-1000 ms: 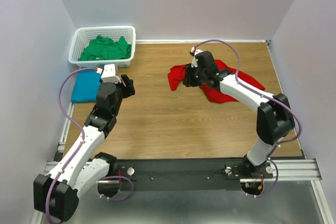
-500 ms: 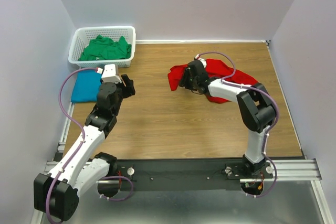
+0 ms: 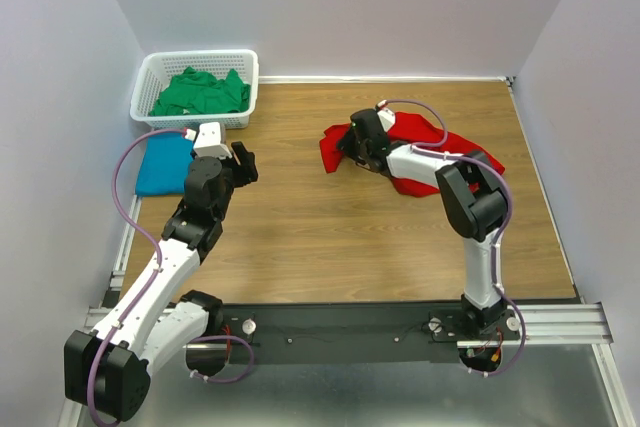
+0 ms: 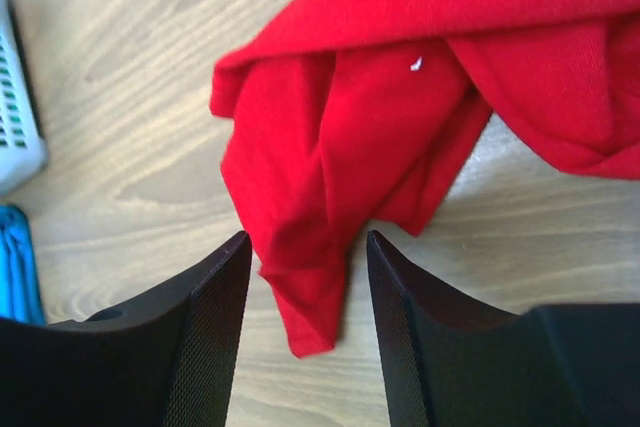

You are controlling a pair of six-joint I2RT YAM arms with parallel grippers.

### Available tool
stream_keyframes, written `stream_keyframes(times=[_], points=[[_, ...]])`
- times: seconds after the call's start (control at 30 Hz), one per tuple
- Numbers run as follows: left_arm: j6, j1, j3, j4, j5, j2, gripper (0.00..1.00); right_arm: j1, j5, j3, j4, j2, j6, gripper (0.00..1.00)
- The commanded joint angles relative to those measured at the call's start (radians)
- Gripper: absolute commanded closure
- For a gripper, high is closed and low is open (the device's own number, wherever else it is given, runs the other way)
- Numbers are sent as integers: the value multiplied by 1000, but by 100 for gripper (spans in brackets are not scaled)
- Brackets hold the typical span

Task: Fold and stack the t-shirts
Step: Flatten the tshirt out

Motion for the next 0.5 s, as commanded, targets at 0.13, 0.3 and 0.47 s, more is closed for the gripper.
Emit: stream_keyframes(times=[0.13, 0.3, 0.47], points=[[-1, 5, 27, -7, 31, -4, 31, -9, 69, 6, 31, 53, 79, 60], [-1, 5, 28, -7, 39, 1, 31, -15, 46, -36, 30, -9, 60, 94], [-1, 5, 28, -7, 48, 9, 31, -15, 42, -160, 30, -196, 30, 99]])
